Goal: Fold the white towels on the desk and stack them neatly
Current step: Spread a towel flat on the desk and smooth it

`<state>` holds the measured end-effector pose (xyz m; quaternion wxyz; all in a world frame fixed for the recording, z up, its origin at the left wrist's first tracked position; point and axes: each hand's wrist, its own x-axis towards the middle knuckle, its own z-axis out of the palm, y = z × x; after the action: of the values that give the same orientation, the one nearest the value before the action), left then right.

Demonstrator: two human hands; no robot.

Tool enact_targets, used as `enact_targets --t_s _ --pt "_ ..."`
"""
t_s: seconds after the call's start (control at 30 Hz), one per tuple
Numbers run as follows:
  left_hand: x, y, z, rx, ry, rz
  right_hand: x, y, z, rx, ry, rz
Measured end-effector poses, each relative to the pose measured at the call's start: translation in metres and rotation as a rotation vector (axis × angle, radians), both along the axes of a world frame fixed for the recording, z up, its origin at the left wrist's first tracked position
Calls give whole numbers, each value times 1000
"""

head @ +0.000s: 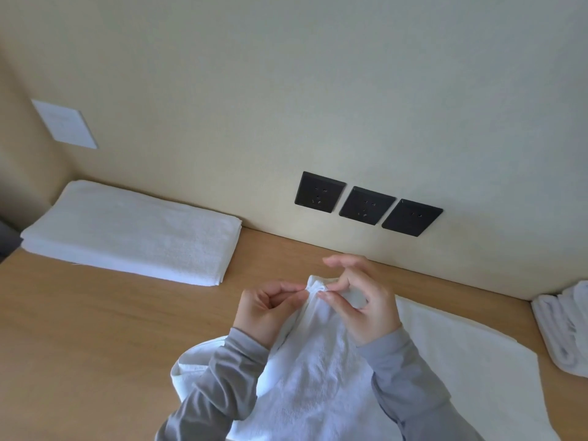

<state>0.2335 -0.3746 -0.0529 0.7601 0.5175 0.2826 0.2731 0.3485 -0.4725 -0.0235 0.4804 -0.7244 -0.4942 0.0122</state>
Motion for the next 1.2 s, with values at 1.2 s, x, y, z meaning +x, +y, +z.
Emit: enact_targets --t_s 1.2 --pt "-34 54 -37 777 372 -402 77 -55 73 121 233 -192"
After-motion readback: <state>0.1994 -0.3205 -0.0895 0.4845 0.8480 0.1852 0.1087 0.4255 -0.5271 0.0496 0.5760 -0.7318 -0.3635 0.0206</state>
